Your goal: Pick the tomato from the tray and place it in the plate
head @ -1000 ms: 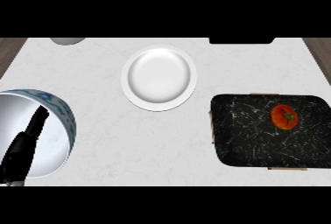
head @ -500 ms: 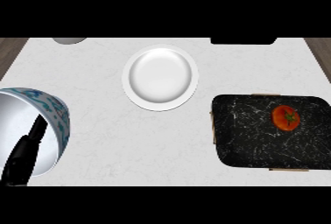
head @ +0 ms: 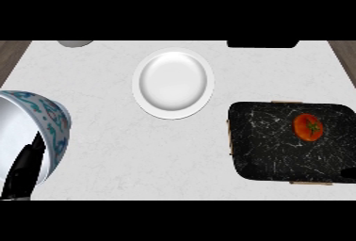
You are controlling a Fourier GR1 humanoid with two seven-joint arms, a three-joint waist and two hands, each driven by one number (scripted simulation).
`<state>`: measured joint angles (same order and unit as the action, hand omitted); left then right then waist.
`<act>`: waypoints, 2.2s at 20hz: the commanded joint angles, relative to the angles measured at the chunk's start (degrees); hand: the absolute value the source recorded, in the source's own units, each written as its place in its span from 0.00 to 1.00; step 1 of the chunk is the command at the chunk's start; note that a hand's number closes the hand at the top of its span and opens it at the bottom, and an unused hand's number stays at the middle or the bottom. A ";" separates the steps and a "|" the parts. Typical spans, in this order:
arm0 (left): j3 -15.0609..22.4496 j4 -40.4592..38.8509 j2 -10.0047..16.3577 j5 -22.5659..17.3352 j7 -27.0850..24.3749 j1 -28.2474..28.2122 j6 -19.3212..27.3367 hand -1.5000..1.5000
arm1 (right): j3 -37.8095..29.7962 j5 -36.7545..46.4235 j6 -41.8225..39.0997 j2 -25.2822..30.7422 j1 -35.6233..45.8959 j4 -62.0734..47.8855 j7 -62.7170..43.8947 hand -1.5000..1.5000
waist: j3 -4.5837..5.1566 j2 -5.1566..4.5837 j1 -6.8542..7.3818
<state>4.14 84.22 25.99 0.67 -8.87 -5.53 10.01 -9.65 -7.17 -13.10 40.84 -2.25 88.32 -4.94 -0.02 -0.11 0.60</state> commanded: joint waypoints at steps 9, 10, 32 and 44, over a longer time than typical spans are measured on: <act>-3.67 3.28 -3.08 3.26 2.24 -0.97 -3.43 0.50 | 2.03 10.35 -7.58 -4.30 7.87 -12.27 6.02 0.00 | 0.01 0.14 -0.48; -5.09 3.30 -1.53 3.11 3.11 -0.15 -4.36 0.50 | 3.28 12.12 -6.71 -5.82 10.85 -16.60 7.48 0.00 | 0.00 0.09 -0.31; -9.31 -1.53 -8.35 10.21 0.12 3.15 -6.47 0.50 | 0.66 21.30 -6.69 -12.78 18.70 -29.98 18.06 1.00 | 0.01 0.06 -0.46; -7.74 3.25 -8.77 9.97 1.43 3.38 -12.00 0.50 | 10.08 37.74 -4.97 -6.44 34.99 -35.62 19.69 1.00 | -0.03 -2.12 6.95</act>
<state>-4.89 87.55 16.97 10.73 -7.16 -4.13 -0.40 -4.74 23.69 -16.54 30.01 24.55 54.43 14.80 0.01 -0.91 3.35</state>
